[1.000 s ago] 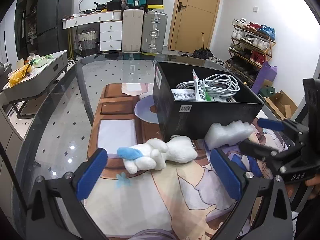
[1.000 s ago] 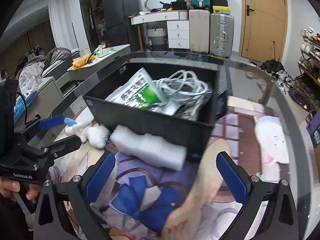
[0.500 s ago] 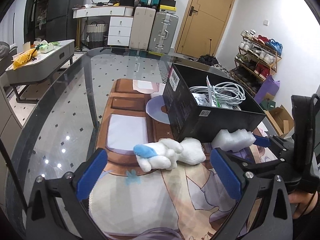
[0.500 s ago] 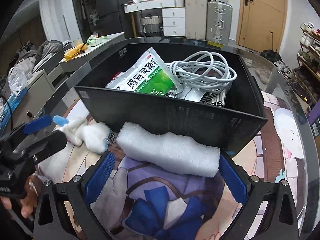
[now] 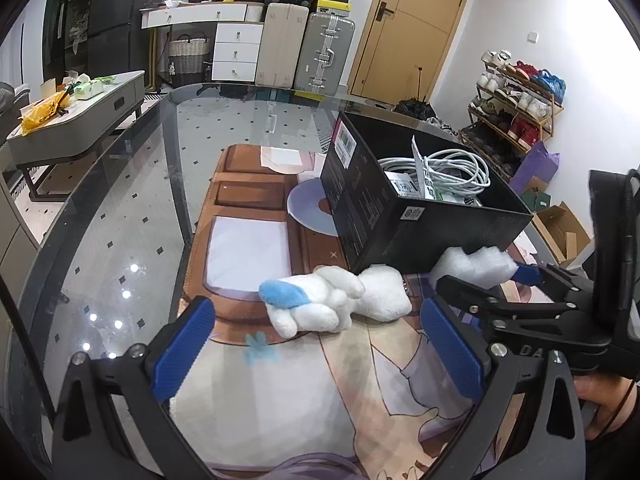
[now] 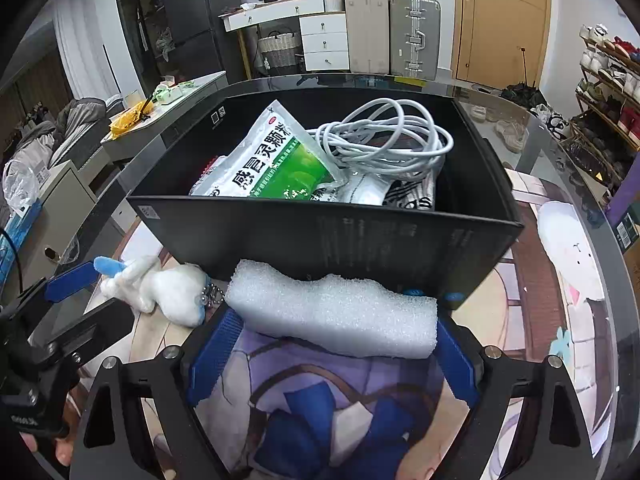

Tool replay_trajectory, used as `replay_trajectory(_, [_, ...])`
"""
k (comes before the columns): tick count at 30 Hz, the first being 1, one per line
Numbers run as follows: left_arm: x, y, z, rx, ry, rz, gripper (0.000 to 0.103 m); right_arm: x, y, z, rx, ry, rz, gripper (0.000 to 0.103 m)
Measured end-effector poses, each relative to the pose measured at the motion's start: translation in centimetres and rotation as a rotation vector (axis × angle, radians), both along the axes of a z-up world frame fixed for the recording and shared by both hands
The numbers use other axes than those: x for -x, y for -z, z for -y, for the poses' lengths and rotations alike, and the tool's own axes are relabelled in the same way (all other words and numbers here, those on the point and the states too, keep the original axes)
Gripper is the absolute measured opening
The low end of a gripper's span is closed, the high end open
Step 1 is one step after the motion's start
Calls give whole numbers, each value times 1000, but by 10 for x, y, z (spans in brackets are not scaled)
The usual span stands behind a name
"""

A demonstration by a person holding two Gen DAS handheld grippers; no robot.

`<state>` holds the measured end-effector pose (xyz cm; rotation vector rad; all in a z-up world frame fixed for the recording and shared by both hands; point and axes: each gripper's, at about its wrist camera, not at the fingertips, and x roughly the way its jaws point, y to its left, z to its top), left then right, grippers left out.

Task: Organize soft objects
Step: 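Move the right gripper to the white foam block and grasp it, then grasp the white plush toy with the left gripper while the right gripper lifts the foam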

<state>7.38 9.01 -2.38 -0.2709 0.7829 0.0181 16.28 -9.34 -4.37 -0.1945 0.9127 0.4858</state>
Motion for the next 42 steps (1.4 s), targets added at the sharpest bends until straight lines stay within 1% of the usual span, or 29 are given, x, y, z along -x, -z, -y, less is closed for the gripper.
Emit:
replay_trajectory(3, [-1, 1, 3, -12, 5, -11, 103, 8, -7, 7, -11, -30, 15, 90])
replay_trajectory(8, [-9, 2, 14, -74, 18, -47, 103, 23, -17, 23, -21, -51, 40, 91])
replay_trajectory(11, [-17, 5, 20, -115, 23, -87, 103, 25, -22, 34, -35, -49, 48, 91])
replay_trajectory(17, [-31, 9, 22, -84, 29, -141, 103, 24, -30, 55, -53, -26, 58, 91])
replay_trajectory(23, [-45, 13, 31, -138, 17, -182, 103, 22, -35, 63, -60, -12, 57, 91])
replay_trajectory(27, [-53, 16, 39, -193, 13, -201, 102, 23, -35, 61, -60, -10, 57, 91])
replay_trajectory(29, [-52, 16, 42, -200, 22, -196, 100, 22, -35, 62, -60, -11, 55, 91])
replay_trajectory(30, [-50, 15, 41, -202, 26, -191, 94, 22, -35, 62, -58, -11, 54, 91])
replay_trajectory(31, [-50, 14, 42, -204, 29, -182, 92, 22, -34, 61, -58, -10, 54, 91])
replay_trajectory(33, [-46, 13, 43, -201, 46, -171, 90, 23, -34, 61, -58, -12, 53, 91])
replay_trajectory(35, [-41, 11, 44, -182, 85, -153, 90, 22, -33, 60, -55, -16, 55, 91])
replay_trajectory(37, [-35, 9, 46, -186, 99, -135, 90, 21, -32, 60, -55, -20, 56, 91])
replay_trajectory(42, [-22, 2, 43, -173, 95, -99, 90, 24, -32, 57, -56, -31, 59, 91])
